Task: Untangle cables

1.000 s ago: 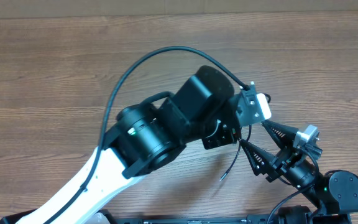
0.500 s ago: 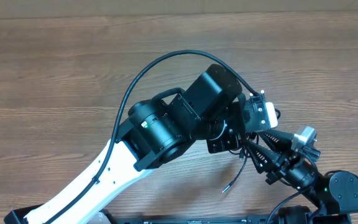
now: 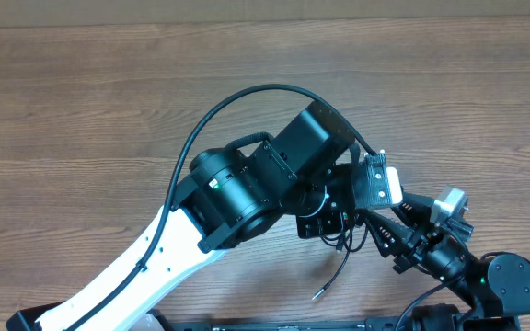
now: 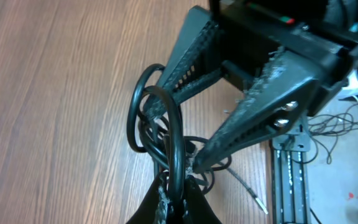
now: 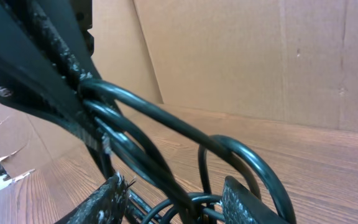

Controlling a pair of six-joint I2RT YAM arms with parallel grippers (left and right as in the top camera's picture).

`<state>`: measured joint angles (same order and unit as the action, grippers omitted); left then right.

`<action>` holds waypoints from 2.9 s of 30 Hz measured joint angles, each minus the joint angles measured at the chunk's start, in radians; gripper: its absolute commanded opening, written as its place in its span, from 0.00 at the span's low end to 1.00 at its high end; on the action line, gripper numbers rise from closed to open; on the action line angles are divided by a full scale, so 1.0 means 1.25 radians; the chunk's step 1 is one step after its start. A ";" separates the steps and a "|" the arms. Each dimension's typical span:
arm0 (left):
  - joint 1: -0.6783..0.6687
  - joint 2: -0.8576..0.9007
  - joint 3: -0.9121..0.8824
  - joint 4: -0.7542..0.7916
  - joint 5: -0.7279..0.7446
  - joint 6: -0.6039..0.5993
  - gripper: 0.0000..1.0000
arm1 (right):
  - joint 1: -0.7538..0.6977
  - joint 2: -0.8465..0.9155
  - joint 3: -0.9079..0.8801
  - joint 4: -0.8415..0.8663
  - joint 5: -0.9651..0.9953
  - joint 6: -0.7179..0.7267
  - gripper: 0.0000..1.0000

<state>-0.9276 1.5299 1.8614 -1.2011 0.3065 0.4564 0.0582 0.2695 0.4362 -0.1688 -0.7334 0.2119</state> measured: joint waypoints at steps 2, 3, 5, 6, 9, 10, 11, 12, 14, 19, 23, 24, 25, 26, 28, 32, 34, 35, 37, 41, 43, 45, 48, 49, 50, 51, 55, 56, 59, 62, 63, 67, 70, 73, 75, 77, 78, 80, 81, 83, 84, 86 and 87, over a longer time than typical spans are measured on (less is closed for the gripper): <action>0.000 0.000 0.000 0.001 0.020 0.012 0.04 | 0.000 0.000 0.000 0.000 0.000 -0.003 0.40; 0.000 0.000 0.000 0.007 0.030 0.016 0.04 | 0.000 0.000 0.000 0.000 0.000 -0.003 0.38; 0.000 0.000 0.000 0.025 0.046 0.019 0.04 | 0.000 0.000 0.000 0.000 -0.003 -0.004 0.34; 0.000 0.000 0.000 0.034 0.052 0.020 0.04 | 0.000 0.000 0.000 0.003 -0.007 -0.004 0.32; 0.000 0.000 0.000 0.039 0.061 0.021 0.04 | -0.001 0.000 0.000 0.006 -0.011 -0.005 0.27; 0.000 0.000 0.000 0.039 0.065 0.021 0.04 | -0.002 0.000 0.000 0.008 -0.013 -0.004 0.24; 0.000 0.000 0.000 0.039 0.068 0.021 0.04 | -0.004 0.000 0.000 0.008 -0.015 -0.005 0.21; 0.000 0.000 0.000 0.039 0.070 0.021 0.04 | -0.004 0.000 0.000 0.008 -0.015 -0.006 0.19; 0.000 0.000 0.000 0.039 0.074 0.021 0.04 | -0.004 0.000 0.000 0.008 -0.016 -0.006 0.16; 0.000 0.008 0.002 0.044 0.087 0.020 0.04 | -0.005 0.001 -0.002 0.019 -0.037 -0.009 0.04; 0.000 0.011 0.007 0.048 0.091 0.020 0.04 | -0.008 0.004 -0.005 0.030 -0.053 -0.005 0.04; 0.000 0.012 0.008 0.051 0.091 0.021 0.04 | -0.009 0.004 -0.005 0.030 -0.054 -0.005 0.04; 0.000 0.013 0.008 0.053 0.091 0.020 0.04 | -0.010 0.004 -0.005 0.030 -0.054 -0.006 0.04; 0.000 0.015 0.008 0.055 0.091 0.020 0.04 | -0.010 0.004 -0.005 0.030 -0.053 -0.005 0.04; 0.001 0.017 0.008 0.058 0.090 0.020 0.04 | -0.010 0.005 -0.005 0.029 -0.052 -0.005 0.04; 0.001 0.019 0.008 0.058 0.079 0.023 0.28 | -0.010 0.007 -0.005 0.031 -0.057 -0.005 0.04; 0.001 0.023 0.008 0.055 0.068 0.022 0.56 | -0.009 0.006 -0.005 0.033 -0.060 -0.005 0.04; 0.000 0.026 0.008 0.049 0.061 0.022 0.73 | -0.009 0.006 -0.005 0.032 -0.058 -0.002 0.04; 0.000 0.032 0.008 0.042 0.055 0.020 0.99 | -0.009 0.006 -0.005 0.025 -0.047 0.005 0.04; 0.001 0.036 0.008 0.027 0.042 0.019 1.00 | -0.009 0.006 -0.005 -0.014 0.014 0.036 0.04; 0.000 0.036 0.008 0.018 0.026 0.013 1.00 | -0.009 0.006 -0.005 -0.042 0.061 0.056 0.04; 0.000 0.036 0.008 0.015 -0.012 -0.014 1.00 | -0.009 0.007 -0.005 -0.072 0.125 0.085 0.04; 0.000 0.036 0.008 0.015 -0.068 -0.065 1.00 | -0.009 0.007 -0.005 -0.103 0.197 0.122 0.04; 0.000 0.036 0.008 0.015 -0.084 -0.082 1.00 | -0.009 0.007 -0.005 -0.107 0.222 0.139 0.04; 0.000 0.036 0.008 0.015 -0.097 -0.098 1.00 | -0.009 0.007 -0.005 -0.108 0.243 0.154 0.04; 0.000 0.036 0.008 0.016 -0.111 -0.119 1.00 | -0.009 0.007 -0.005 -0.107 0.258 0.170 0.04; 0.000 0.036 0.008 0.034 -0.139 -0.199 1.00 | -0.009 0.007 -0.005 -0.107 0.316 0.255 0.04; 0.000 0.036 0.008 0.044 -0.144 -0.219 1.00 | -0.009 0.007 -0.005 -0.106 0.325 0.282 0.04; 0.000 0.036 0.008 0.072 -0.152 -0.279 1.00 | -0.009 0.007 -0.005 -0.088 0.345 0.355 0.04; 0.000 0.036 0.008 0.092 -0.155 -0.328 1.00 | -0.009 0.007 -0.005 -0.059 0.343 0.421 0.04; 0.000 0.036 0.008 0.096 -0.157 -0.341 1.00 | -0.009 0.007 -0.005 -0.048 0.337 0.436 0.04; 0.000 0.044 0.008 0.100 -0.167 -0.374 1.00 | -0.009 0.007 -0.005 0.013 0.287 0.472 0.04; 0.000 0.065 0.008 0.103 -0.173 -0.397 0.99 | -0.009 0.007 -0.005 0.015 0.266 0.482 0.04; 0.000 0.098 0.008 0.117 -0.177 -0.411 1.00 | -0.009 0.007 -0.005 0.016 0.256 0.486 0.04; 0.000 0.117 0.008 0.127 -0.177 -0.418 1.00 | -0.009 0.007 -0.005 0.014 0.253 0.487 0.04; 0.000 0.127 0.008 0.132 -0.177 -0.424 1.00 | -0.009 0.007 -0.005 0.012 0.255 0.487 0.04; 0.000 0.129 0.008 0.132 -0.177 -0.426 1.00 | -0.009 0.007 -0.005 0.012 0.255 0.488 0.04; 0.000 0.129 0.008 0.134 -0.178 -0.426 1.00 | -0.009 0.007 -0.005 0.013 0.255 0.489 0.04; 0.000 0.129 0.008 0.136 -0.178 -0.426 1.00 | -0.009 0.007 -0.005 0.014 0.255 0.489 0.04; 0.000 0.129 0.008 0.136 -0.178 -0.426 1.00 | -0.009 0.007 -0.005 0.013 0.255 0.489 0.04; 0.000 0.129 0.008 0.136 -0.178 -0.426 1.00 | -0.009 0.007 -0.005 0.010 0.256 0.489 0.04; 0.000 0.129 0.008 0.136 -0.177 -0.426 1.00 | -0.009 0.007 -0.005 0.005 0.258 0.489 0.04; 0.000 0.129 0.008 0.136 -0.174 -0.426 1.00 | -0.009 0.007 -0.005 -0.001 0.260 0.489 0.04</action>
<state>-0.9276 1.6917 1.8717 -1.0313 0.0895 -0.0765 0.0463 0.2779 0.4297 -0.1703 -0.4088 0.8234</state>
